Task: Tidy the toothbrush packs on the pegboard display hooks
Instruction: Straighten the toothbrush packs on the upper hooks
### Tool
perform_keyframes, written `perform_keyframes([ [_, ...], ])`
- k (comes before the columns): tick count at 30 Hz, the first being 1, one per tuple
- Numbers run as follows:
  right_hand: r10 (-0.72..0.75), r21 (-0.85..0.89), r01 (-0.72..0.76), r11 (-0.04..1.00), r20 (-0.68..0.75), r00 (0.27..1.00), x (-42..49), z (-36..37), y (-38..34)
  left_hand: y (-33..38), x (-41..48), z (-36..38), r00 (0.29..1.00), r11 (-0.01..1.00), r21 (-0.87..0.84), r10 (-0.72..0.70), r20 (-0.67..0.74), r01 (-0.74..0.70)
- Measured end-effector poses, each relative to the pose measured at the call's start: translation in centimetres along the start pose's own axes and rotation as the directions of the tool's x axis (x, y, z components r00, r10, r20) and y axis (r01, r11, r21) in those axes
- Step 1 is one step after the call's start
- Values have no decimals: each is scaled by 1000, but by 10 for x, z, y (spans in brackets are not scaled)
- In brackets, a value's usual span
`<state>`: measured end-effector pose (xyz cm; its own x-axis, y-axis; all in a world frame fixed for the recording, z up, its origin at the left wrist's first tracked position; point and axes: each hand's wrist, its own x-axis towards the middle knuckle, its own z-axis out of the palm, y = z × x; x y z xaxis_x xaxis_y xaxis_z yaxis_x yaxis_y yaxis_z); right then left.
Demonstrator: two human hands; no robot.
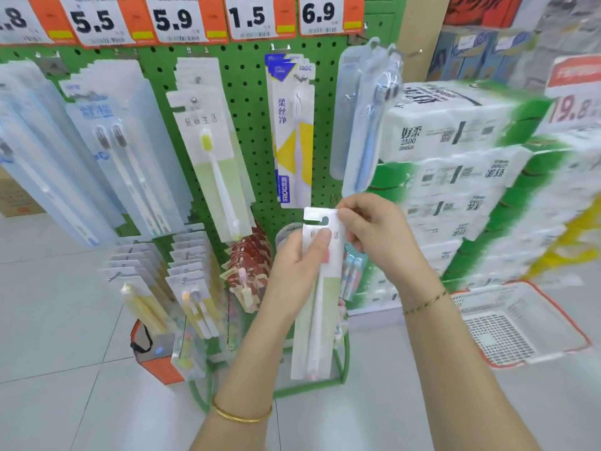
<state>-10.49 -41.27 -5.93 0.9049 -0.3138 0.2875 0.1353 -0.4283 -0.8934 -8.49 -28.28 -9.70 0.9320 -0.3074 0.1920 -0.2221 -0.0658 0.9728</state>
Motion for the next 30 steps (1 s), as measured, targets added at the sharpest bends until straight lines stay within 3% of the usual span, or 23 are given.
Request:
perform_keyframes([
  [5, 143, 121, -138, 983, -30, 989, -26, -1, 29, -12, -7, 17, 993, 995, -54, -89, -78, 84],
  [9, 217, 25, -222, 975, 129, 968, -55, 2, 55, -19, 2, 22, 971, 987, -103, -138, -195, 120],
  [11, 236, 57, -252, 966, 206, 950, -66, 7, 61, -19, 6, 22, 966, 989, -106, -122, -228, 100],
  [13, 218, 110, -242, 964, 195, 956, -70, 14, 64, -18, 6, 23, 971, 994, -76, -96, -221, 81],
  [17, 186, 167, -199, 966, 88, 979, -70, 21, 68, -31, 5, 22, 992, 996, 88, 17, -125, -6],
  [24, 190, 251, -190, 949, 22, 981, -63, 20, 74, -45, -11, 18, 985, 989, 146, -14, 174, -12],
  [30, 298, 357, -254, 899, -75, 951, -54, 13, 74, -49, -24, 8, 889, 972, 230, -150, 432, 52],
])
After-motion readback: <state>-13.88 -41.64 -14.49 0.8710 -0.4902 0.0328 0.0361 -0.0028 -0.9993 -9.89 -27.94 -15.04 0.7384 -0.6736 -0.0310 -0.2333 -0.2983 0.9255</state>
